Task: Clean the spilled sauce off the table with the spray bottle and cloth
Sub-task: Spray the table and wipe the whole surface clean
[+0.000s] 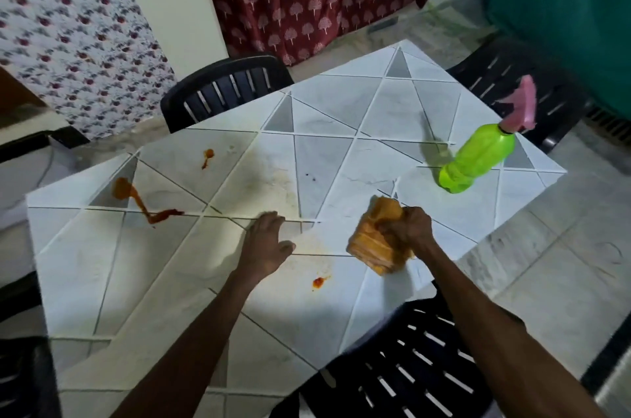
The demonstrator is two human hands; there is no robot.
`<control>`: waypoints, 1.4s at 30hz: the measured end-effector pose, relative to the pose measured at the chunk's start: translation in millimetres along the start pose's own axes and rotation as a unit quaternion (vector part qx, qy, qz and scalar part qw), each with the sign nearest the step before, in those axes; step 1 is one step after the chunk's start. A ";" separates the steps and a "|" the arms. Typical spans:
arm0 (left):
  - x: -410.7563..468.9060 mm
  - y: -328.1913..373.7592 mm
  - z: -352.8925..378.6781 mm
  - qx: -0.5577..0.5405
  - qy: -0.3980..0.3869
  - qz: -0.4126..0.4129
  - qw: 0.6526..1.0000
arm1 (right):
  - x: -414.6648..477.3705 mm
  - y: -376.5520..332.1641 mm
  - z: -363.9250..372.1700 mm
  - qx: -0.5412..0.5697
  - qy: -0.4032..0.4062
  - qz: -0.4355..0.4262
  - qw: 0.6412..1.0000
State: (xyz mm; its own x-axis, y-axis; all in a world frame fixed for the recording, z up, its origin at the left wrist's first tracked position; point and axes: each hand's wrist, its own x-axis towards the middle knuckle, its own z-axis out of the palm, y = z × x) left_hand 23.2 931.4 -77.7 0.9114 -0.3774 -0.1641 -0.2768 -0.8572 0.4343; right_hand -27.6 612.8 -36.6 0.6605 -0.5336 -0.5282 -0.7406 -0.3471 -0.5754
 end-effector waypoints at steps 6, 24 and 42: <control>18.9 -63.8 -30.7 -0.016 0.021 -0.044 0.999 | -11.3 -51.3 35.2 0.150 -0.099 -0.043 0.983; 129.8 -202.4 -103.5 0.035 0.020 -0.145 0.989 | 65.1 -292.4 167.2 0.086 0.082 -0.405 0.906; 137.2 -223.2 -74.6 0.053 0.071 -0.110 0.990 | 122.7 -306.4 276.9 -0.241 0.022 -0.300 0.923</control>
State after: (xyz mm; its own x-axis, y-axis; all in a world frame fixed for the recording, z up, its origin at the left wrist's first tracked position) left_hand 232.7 1097.0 -131.1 0.9847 -0.1309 -0.1150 -0.0904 -0.9480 0.3051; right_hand 314.7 867.3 -98.0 0.9719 -0.1609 -0.1720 -0.2187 -0.8876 -0.4054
